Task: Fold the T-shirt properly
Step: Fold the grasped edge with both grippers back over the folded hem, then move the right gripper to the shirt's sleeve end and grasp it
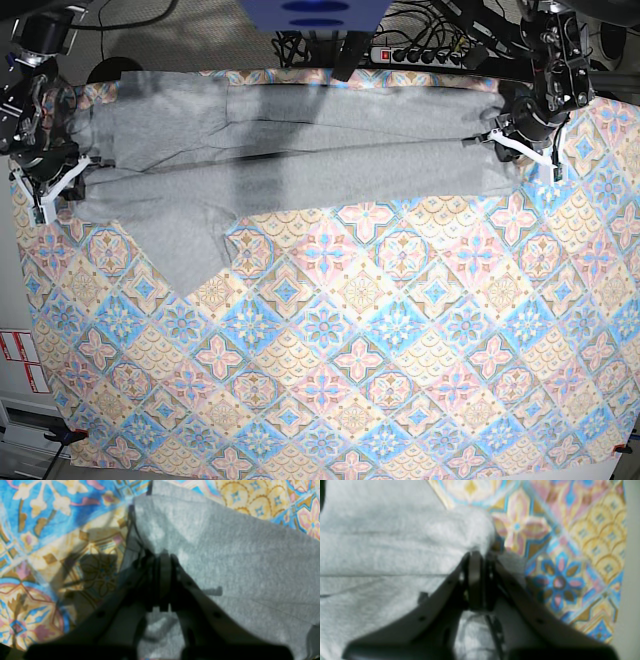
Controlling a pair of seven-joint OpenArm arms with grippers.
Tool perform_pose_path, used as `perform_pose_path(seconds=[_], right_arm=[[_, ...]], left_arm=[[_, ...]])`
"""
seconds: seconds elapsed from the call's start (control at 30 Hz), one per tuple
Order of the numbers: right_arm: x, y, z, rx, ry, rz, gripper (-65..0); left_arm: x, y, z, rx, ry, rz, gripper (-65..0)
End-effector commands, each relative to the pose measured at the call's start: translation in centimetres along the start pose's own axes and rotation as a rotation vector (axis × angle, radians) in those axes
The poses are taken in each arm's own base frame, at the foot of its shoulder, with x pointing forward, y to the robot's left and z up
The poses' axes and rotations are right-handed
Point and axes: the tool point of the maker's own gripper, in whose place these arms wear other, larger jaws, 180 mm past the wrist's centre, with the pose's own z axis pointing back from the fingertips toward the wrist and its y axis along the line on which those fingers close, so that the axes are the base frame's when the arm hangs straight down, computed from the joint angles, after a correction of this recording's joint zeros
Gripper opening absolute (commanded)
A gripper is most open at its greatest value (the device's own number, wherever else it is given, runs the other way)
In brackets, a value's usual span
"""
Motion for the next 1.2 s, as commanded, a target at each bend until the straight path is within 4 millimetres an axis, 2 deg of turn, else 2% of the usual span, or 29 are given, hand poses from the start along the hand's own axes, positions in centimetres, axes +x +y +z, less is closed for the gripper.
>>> perform_pose_path(seconds=[0.0, 0.13, 0.27, 0.37, 0.5, 0.57, 0.67, 0.73, 0.83, 0.97, 1.03, 1.17], right_arm=[[2.1, -1.5, 0.7, -0.032, -0.052, 0.018, -55.9], [2.4, -1.6, 0.7, -0.037, -0.061, 0.016, -48.8], [3.1, -4.7, 2.6, -0.12, -0.118, -0.055, -48.2], [4.3, -3.7, 3.0, -0.123, -0.184, -0.085, -48.1], [7.7, -1.9, 4.2, -0.112, -0.276, -0.024, -48.1], [9.5, 0.6, 3.5, -0.06, -0.3, 0.018, -48.0], [11.1, 5.3, 1.0, 0.059, -0.287, 0.091, -48.0], [11.9, 7.1, -0.5, 0.095, -0.266, 0.139, -48.0], [10.7, 7.8, -3.1, 0.105, -0.154, 0.181, -47.5], [10.8, 8.4, -5.2, 0.125, -0.082, 0.196, -42.7], [11.0, 8.9, -5.9, 0.139, -0.069, 0.202, -41.2], [11.4, 9.6, -7.3, 0.163, -0.037, 0.206, -40.6]], left_arm=[[1.2, 0.6, 0.4, 0.019, -0.034, -0.015, -61.0], [1.3, 0.6, 0.3, 0.018, -0.038, -0.015, -58.4], [1.7, 0.3, 0.2, 0.013, -0.045, -0.016, -58.3], [1.7, 0.3, 0.2, 0.012, -0.044, -0.017, -58.3], [1.7, 0.2, 0.2, 0.009, -0.044, -0.015, -58.3], [1.6, 0.1, 0.1, 0.007, -0.044, -0.012, -58.3], [1.7, 0.0, 0.2, 0.005, -0.047, -0.013, -58.2], [1.8, 0.0, 0.2, 0.003, -0.048, -0.008, -58.0], [1.9, 0.1, 0.3, 0.004, -0.051, -0.005, -57.9], [1.8, 0.1, 0.3, 0.003, -0.051, -0.004, -57.7], [1.8, 0.1, 0.3, 0.003, -0.049, -0.004, -54.3], [1.5, 0.2, 0.4, 0.006, -0.042, -0.003, -42.9]])
